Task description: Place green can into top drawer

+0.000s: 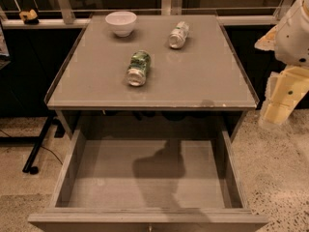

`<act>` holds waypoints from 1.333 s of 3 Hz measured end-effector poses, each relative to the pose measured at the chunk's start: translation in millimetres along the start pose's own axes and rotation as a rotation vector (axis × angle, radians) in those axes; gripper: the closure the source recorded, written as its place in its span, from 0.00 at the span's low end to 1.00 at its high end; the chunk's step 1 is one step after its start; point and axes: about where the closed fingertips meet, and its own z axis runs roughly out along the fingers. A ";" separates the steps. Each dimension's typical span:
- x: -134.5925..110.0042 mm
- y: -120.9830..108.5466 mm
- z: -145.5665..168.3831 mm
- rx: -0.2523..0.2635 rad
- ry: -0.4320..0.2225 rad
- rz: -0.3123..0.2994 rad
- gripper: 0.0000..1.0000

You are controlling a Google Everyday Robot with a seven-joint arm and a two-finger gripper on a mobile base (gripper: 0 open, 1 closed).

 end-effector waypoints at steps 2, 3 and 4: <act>-7.8 -5.6 2.6 0.025 -0.056 0.095 0.00; -21.2 -13.9 4.5 0.071 -0.184 0.290 0.00; -27.9 -25.4 8.8 0.101 -0.310 0.498 0.00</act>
Offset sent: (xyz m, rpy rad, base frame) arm 0.0245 0.0150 -0.0025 0.2162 -0.0567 -0.2376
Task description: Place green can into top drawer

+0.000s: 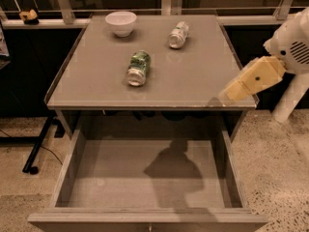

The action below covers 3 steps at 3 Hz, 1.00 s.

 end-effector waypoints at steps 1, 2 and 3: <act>-9.4 -7.6 5.0 0.020 -0.042 0.088 0.00; -10.1 -7.5 4.5 0.021 -0.044 0.094 0.00; -16.0 -6.8 8.9 0.032 -0.077 0.135 0.00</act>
Offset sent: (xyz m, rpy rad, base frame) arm 0.0109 0.0021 0.0020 0.0543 -0.0101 -0.0648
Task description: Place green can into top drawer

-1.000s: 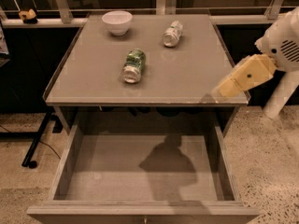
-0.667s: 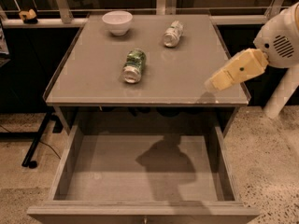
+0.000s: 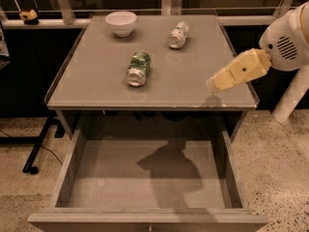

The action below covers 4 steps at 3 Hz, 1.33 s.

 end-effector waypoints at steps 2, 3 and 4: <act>-16.7 -15.2 16.6 0.120 -0.168 0.301 0.00; -24.3 -19.4 15.0 0.126 -0.206 0.380 0.00; -24.4 -19.3 15.1 0.126 -0.206 0.380 0.00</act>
Offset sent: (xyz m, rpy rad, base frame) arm 0.0510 -0.0112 0.0004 0.4739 -0.0746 -0.6754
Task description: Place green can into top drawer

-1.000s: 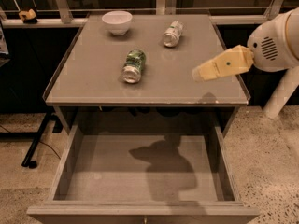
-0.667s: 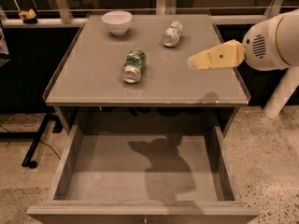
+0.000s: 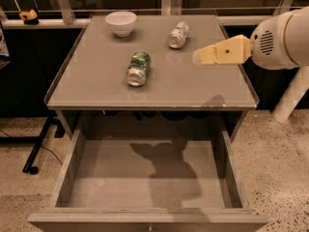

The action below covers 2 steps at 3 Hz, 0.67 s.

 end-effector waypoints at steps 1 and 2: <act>4.4 18.7 12.8 -0.050 0.021 0.012 0.00; 11.1 59.2 46.4 -0.141 0.074 0.008 0.00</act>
Offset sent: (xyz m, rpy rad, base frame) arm 0.0207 0.1259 -0.0555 0.1131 0.1573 0.2137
